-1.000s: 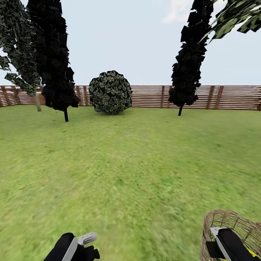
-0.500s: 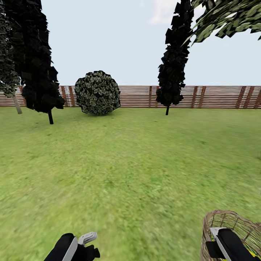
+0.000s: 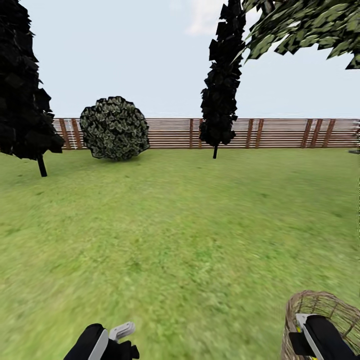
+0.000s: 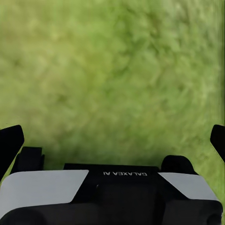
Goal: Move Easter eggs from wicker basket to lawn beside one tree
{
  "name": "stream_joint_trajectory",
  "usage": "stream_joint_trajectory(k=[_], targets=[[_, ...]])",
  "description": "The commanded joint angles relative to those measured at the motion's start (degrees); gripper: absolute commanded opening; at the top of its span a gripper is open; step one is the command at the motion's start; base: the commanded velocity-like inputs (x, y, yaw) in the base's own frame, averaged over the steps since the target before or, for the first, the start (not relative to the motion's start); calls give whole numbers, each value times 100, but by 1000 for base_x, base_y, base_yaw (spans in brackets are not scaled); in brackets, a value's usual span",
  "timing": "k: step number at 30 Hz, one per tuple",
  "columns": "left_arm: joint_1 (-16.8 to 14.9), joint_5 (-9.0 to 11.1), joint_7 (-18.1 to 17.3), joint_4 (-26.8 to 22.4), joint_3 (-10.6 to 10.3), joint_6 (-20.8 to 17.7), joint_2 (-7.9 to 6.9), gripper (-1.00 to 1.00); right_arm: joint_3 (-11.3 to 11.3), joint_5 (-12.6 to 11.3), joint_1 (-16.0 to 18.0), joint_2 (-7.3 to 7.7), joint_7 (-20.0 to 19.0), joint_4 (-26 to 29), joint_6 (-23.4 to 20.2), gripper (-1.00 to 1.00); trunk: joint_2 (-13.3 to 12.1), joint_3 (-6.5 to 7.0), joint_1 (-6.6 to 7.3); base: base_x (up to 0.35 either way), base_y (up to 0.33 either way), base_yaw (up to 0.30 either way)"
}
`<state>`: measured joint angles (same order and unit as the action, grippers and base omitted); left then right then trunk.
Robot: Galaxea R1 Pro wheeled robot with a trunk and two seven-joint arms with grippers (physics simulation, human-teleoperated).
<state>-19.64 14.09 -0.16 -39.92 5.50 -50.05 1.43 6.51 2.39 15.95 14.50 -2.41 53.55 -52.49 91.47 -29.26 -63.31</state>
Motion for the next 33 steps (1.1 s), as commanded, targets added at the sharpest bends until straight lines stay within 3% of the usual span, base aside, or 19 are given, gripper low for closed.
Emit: stream_joint_trajectory(k=[1, 14, 19, 33], targets=[[-1, 6, -2, -7, 30, -30, 6, 100, 7, -8, 4, -6, -32, 6, -25, -100, 3, -6, -3, 348, 0, -29], [0, 5, 12, -7, 21, -31, 6, 100, -11, -1, 6, -33, -32, -7, -25, -100, 3, -6, -3, 348, 0, -1], [0, 6, 24, -7, 29, -29, 6, 100, -35, 419, 6, -76, -38, -54, -16, -100, 3, -6, -3, 348, 0, 0], [1, -3, 42, -5, 22, -22, 42, 100, -34, 447, 5, -79, -41, -42, -16, -100, 3, -6, -3, 347, -106, 0]])
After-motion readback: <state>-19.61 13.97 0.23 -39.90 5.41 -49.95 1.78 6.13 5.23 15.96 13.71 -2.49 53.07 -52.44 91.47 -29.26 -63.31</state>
